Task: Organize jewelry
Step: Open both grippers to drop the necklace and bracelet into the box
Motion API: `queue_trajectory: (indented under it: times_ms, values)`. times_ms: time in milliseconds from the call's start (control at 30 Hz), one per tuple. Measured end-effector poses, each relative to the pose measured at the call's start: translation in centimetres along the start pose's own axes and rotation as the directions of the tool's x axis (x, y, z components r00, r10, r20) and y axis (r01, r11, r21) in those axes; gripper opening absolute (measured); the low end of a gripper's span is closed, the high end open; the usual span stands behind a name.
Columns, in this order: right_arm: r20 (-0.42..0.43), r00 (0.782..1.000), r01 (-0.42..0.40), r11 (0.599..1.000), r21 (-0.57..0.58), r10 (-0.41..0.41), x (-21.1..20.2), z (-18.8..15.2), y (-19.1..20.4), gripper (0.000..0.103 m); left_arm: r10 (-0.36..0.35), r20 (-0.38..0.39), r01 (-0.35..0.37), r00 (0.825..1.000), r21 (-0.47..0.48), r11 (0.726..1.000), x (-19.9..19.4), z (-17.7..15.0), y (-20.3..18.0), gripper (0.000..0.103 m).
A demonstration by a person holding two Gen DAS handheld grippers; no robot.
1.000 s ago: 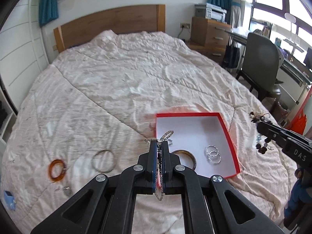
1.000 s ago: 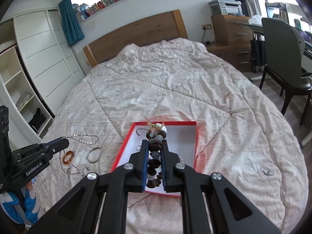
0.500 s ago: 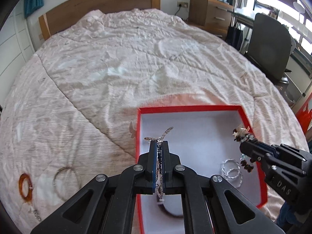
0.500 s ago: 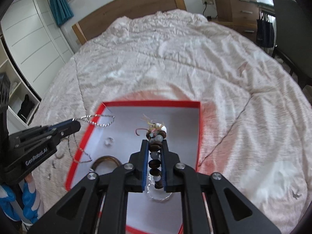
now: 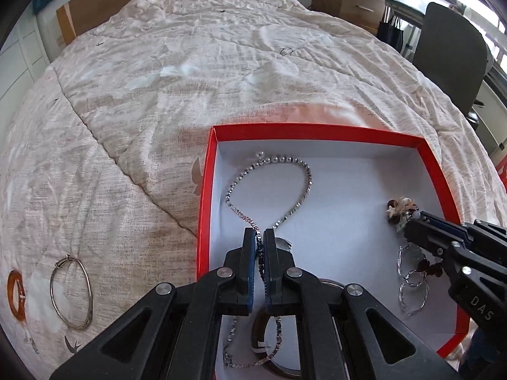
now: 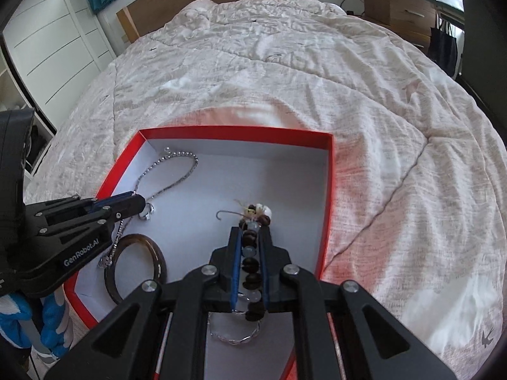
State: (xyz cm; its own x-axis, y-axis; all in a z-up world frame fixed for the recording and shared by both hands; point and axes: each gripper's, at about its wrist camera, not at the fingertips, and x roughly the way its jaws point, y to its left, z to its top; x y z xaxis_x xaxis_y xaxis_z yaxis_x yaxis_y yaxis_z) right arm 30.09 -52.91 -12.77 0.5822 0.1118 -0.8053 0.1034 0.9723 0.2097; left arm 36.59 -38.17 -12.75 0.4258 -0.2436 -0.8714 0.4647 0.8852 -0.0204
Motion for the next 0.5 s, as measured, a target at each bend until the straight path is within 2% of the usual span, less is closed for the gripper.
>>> queue_trajectory:
  times_ms: [100,333,400,500]
  values:
    - [-0.002,1.0,0.004,1.0,-0.007,-0.004,-0.1,0.0,0.2,0.012,-0.022,-0.002,0.022,1.0,-0.013,1.0,-0.1,0.1,0.2,0.009]
    - [-0.014,1.0,0.025,1.0,-0.002,-0.025,-0.5,-0.1,0.3,0.014,-0.028,0.02,0.028,0.999,0.007,1.0,-1.2,-0.2,-0.3,0.037]
    - [-0.01,0.999,0.034,0.999,0.0,-0.034,-1.0,-0.2,0.3,0.026,-0.038,0.02,0.038,0.999,0.004,0.999,-1.6,-0.3,-0.3,0.038]
    - [0.001,0.999,0.037,0.999,0.001,-0.037,-2.1,-0.3,0.3,0.03,-0.041,0.027,0.041,0.999,0.002,0.999,-2.3,-0.4,-0.3,0.039]
